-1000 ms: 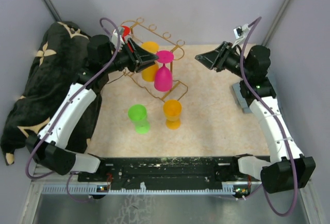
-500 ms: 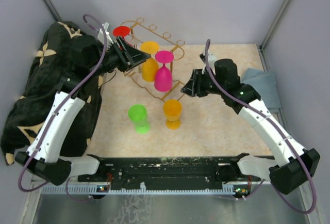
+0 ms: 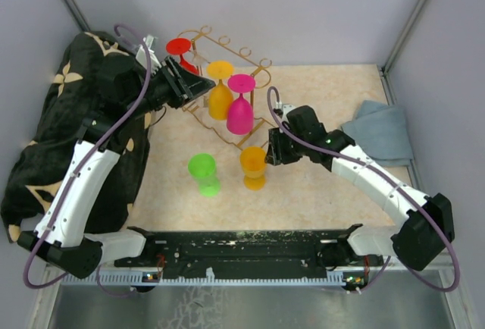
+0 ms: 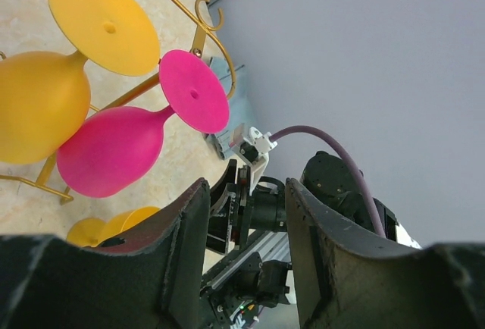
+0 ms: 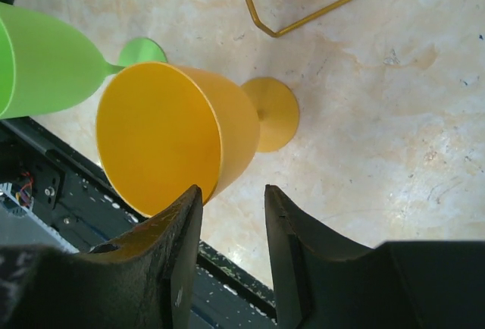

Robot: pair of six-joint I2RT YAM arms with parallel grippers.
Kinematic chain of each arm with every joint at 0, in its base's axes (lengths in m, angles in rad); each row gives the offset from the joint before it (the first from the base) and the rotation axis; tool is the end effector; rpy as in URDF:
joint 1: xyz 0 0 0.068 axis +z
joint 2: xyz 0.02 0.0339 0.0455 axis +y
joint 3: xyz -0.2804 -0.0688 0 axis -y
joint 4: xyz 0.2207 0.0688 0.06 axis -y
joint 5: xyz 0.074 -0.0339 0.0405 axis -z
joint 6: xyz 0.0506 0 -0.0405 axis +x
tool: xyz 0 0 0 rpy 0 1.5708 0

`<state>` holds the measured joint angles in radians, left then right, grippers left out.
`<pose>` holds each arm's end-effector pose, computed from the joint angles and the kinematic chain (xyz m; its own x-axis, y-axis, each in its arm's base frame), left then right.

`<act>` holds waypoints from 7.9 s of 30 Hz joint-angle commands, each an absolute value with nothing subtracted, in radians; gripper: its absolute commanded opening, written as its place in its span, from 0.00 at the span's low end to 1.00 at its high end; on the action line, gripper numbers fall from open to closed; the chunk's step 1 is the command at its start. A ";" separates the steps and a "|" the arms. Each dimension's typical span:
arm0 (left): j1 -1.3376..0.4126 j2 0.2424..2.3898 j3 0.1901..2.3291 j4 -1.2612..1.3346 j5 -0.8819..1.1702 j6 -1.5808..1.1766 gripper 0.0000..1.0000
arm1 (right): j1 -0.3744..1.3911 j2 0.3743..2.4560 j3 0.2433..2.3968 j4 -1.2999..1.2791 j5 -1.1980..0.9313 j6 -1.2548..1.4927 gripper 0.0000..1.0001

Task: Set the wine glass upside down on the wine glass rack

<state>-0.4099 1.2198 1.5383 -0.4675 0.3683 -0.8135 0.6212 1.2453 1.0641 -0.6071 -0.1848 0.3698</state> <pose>0.2076 -0.1101 0.4849 -0.6010 -0.4780 -0.6405 0.3808 0.5333 -0.7554 0.1942 0.1504 0.3107 -0.7825 -0.1232 -0.6103 -0.4232 0.8242 0.3763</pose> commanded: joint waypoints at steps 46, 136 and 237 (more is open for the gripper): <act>-0.408 1.186 1.508 -0.474 0.361 -0.808 0.51 | 0.712 1.324 1.154 -0.474 -0.108 0.448 0.37; -0.404 1.160 1.300 0.110 0.602 -1.067 0.52 | 0.587 1.007 1.368 0.415 0.053 0.576 0.00; -0.364 1.431 1.162 1.555 0.681 -2.002 0.59 | 0.314 1.619 1.346 1.705 -0.693 1.872 0.00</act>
